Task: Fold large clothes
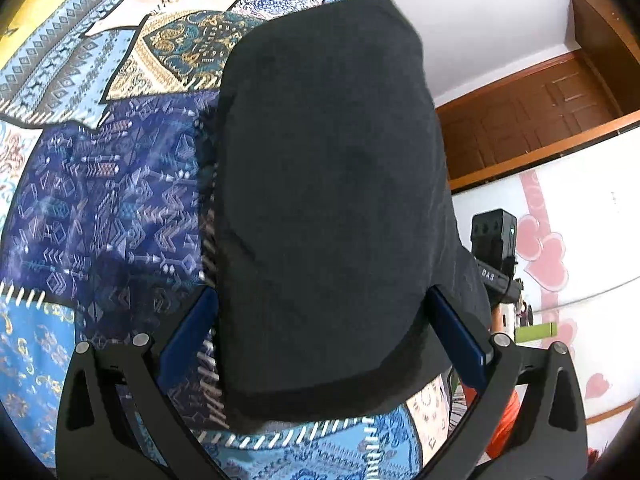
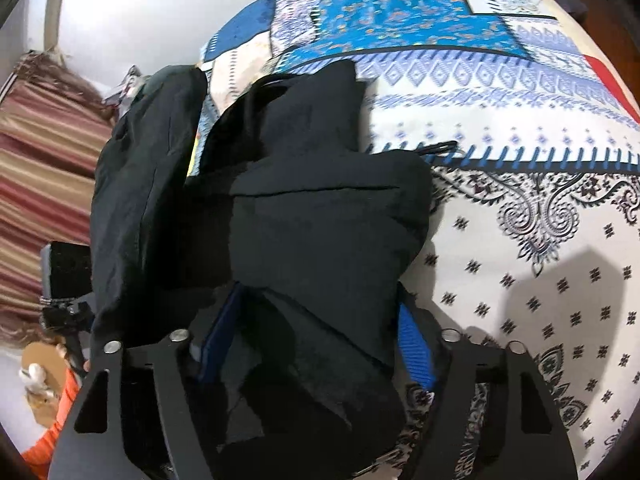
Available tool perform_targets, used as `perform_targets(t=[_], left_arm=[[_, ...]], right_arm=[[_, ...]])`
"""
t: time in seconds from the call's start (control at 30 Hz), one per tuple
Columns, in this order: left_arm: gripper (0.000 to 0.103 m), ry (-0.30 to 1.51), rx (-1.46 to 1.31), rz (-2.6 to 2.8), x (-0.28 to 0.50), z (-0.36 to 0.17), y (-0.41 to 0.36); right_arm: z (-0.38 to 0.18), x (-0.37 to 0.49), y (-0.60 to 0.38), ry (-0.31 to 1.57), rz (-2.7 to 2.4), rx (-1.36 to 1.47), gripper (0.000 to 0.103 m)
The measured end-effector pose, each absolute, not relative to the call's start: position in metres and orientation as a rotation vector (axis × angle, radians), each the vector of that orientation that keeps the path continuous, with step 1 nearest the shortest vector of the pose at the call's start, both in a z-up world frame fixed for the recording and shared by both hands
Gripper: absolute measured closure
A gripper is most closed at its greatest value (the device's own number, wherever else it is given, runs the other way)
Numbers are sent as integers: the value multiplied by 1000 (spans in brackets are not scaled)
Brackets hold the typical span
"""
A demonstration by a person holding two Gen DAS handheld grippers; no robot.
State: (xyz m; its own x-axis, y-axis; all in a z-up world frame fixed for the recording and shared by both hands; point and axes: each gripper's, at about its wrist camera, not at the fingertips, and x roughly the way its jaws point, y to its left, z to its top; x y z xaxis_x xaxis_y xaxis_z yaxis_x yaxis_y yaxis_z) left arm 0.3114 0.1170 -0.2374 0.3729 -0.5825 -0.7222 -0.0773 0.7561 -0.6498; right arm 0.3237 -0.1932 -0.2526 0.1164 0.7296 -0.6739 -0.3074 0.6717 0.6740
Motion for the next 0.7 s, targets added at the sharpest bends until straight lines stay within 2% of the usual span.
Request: perform_targets(t=[0.17,0.27,0.4,0.7], left_arm=[[0,1110,-700,-355,330,-254,114],[0,1085,-681,-347,344,-254,110],[0,1071,-659,-337,353,-249,104],[8,1003,-604,-362,338,-210,92]], right_arm=[[-254,325,-190,1246,790,415,51],[-251,327,-187,1246,799,403,63],[-242,328,-180,1231,790,359,75],[-201,317,-171,1143,826,333,88]])
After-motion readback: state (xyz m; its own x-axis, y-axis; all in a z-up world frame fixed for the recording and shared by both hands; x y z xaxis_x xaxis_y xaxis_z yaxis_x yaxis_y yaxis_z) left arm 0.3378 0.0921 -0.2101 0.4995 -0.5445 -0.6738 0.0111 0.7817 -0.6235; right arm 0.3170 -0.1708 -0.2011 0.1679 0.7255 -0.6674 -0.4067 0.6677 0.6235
